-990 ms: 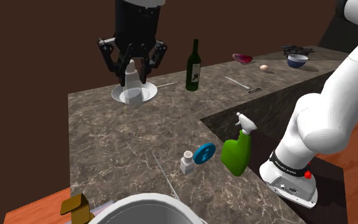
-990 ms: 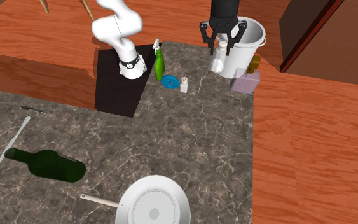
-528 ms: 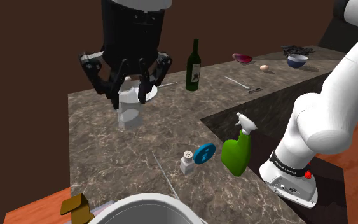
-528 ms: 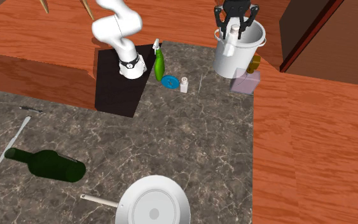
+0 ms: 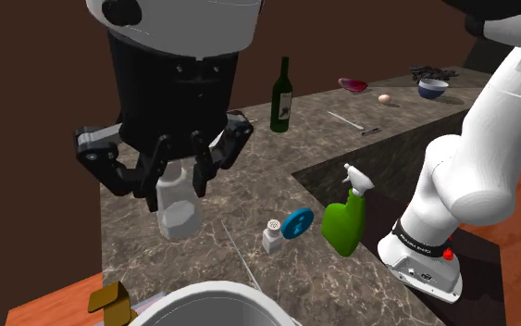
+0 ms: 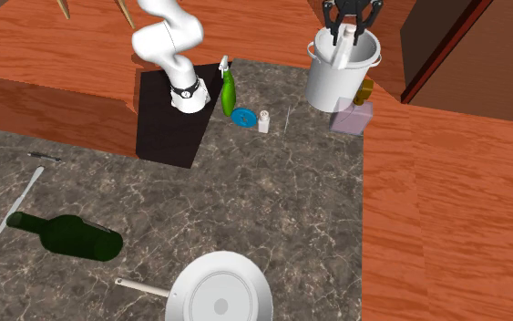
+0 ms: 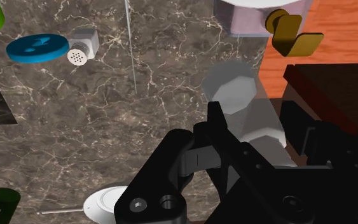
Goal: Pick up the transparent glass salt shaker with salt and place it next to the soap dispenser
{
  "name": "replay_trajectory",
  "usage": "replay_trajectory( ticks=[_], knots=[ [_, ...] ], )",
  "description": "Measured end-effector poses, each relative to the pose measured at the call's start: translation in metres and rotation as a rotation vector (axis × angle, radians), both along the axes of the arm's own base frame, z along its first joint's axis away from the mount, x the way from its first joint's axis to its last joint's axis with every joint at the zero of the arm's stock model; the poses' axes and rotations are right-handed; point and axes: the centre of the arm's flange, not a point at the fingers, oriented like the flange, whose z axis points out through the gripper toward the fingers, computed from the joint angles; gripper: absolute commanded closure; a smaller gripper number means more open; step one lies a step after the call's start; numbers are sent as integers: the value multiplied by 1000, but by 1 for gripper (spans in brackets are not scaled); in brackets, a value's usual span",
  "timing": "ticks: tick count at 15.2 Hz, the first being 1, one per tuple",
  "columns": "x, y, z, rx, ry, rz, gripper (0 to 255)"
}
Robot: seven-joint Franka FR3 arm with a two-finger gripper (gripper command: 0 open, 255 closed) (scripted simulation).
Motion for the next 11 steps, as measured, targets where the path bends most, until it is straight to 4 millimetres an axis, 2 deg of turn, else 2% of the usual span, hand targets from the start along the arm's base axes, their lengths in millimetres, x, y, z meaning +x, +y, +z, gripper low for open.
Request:
replay_trajectory(
  ticks=[11],
  knots=[
    [-1,0,-58,0,0,-1,255]
  ],
)
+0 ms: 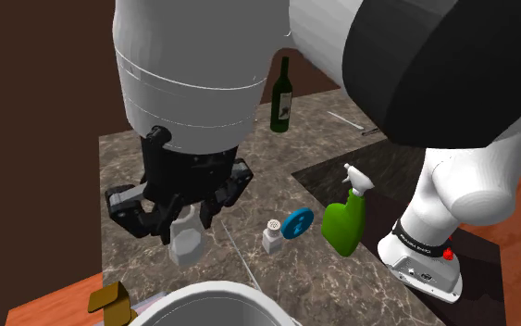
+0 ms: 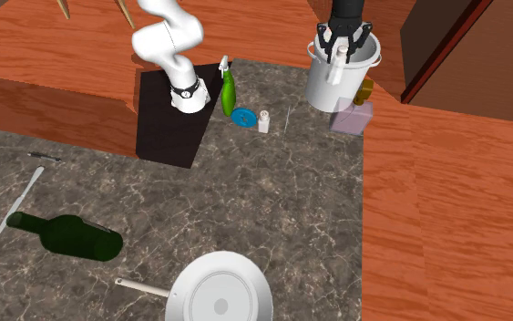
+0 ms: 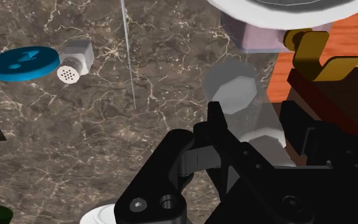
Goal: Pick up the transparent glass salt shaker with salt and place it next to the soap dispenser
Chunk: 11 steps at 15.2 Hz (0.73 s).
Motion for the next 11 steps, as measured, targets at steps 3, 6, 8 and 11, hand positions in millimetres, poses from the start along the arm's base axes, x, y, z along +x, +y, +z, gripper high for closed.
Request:
replay_trajectory(
  ticks=[3,6,8,11],
  knots=[
    [-1,0,-16,0,0,0,255],
    [0,0,-32,0,0,0,255],
    [0,0,-42,0,0,0,255],
    [0,-1,-57,0,0,0,255]
  ],
)
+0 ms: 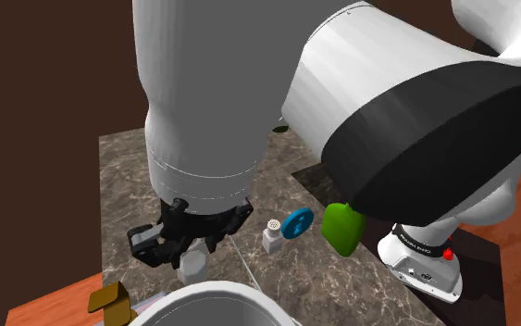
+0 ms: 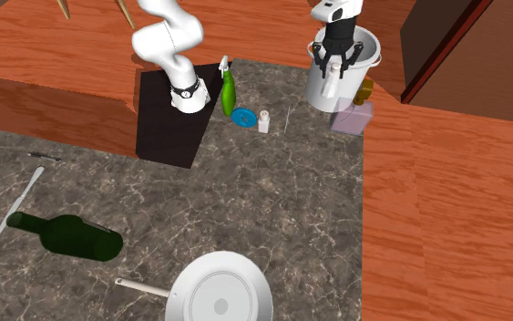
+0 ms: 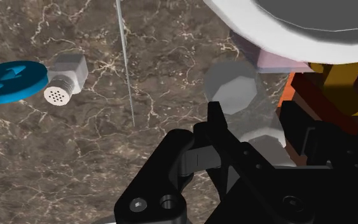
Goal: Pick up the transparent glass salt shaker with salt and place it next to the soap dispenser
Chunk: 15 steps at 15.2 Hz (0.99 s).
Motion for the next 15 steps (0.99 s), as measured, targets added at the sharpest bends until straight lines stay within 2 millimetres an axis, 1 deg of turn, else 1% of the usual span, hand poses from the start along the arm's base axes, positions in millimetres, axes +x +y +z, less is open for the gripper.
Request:
replay_trajectory(
  ticks=[15],
  knots=[
    [-1,1,-79,0,0,0,255]
  ],
)
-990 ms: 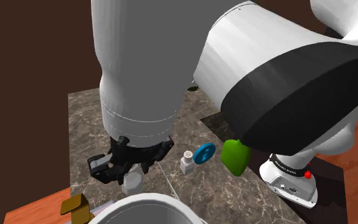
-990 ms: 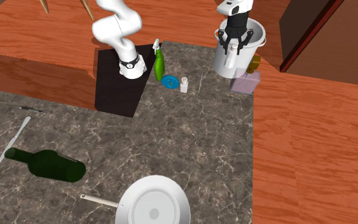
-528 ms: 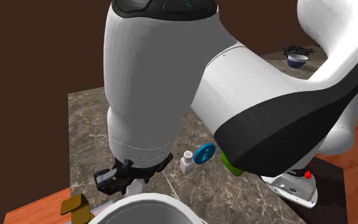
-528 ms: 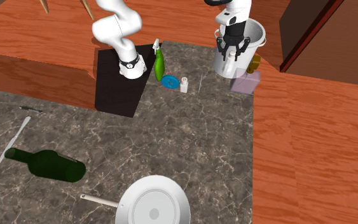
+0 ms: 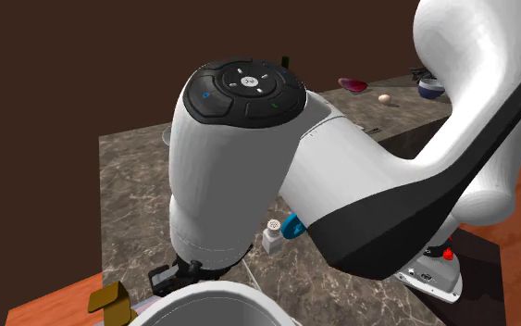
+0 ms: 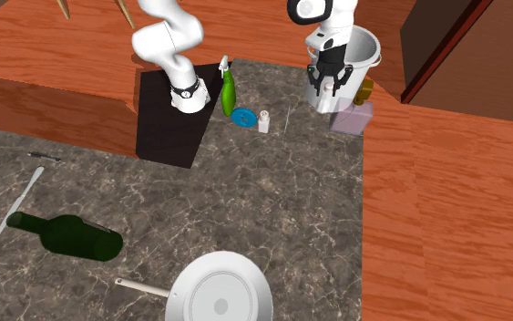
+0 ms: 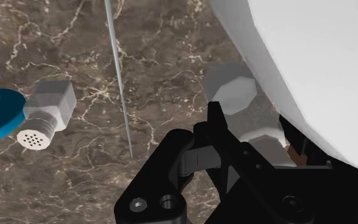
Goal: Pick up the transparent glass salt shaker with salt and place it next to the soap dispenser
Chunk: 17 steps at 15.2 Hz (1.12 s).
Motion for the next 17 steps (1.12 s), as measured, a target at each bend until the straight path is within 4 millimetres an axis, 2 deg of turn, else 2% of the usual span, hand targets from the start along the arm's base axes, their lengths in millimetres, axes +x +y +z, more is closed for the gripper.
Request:
replay_trajectory(
  ticks=[4,11,17],
  knots=[
    [4,0,-14,13,-12,-3,255],
    [15,5,-14,60,-85,-20,255],
    [15,3,-15,77,-133,-20,255]
  ],
)
